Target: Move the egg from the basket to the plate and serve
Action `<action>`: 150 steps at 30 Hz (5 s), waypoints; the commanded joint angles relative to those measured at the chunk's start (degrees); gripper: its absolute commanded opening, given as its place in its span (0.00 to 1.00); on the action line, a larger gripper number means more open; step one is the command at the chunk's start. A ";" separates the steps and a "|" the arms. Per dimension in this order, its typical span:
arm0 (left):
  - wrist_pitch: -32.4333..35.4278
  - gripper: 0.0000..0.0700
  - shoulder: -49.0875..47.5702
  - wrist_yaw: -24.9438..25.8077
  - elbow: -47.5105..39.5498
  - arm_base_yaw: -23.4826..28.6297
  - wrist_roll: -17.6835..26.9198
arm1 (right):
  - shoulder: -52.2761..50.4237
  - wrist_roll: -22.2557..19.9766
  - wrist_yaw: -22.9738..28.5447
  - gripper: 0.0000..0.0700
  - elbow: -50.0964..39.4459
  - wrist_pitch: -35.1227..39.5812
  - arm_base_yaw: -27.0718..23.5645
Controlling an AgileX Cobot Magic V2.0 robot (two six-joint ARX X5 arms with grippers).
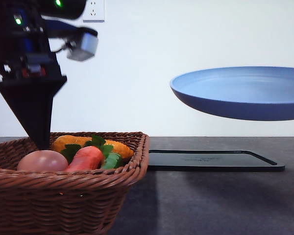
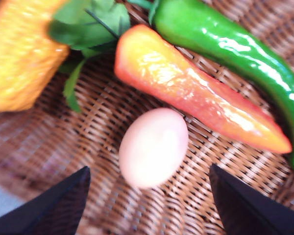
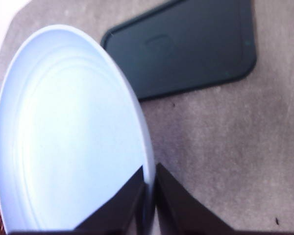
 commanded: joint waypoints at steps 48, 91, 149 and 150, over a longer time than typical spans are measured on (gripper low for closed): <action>-17.91 0.16 8.98 13.98 35.99 -3.91 -4.40 | 2.92 1.04 -0.37 0.00 1.09 1.02 -0.07; -4.44 0.69 29.66 9.09 40.83 -23.80 -5.94 | 17.13 -1.42 -11.43 0.00 1.11 0.35 0.85; -23.35 0.63 -9.89 6.25 40.96 -6.19 -14.71 | 76.75 -10.39 0.27 0.17 44.52 7.28 0.68; -23.35 0.63 -9.89 6.25 40.96 -6.19 -14.71 | 76.75 -10.40 0.30 0.24 44.52 7.30 0.68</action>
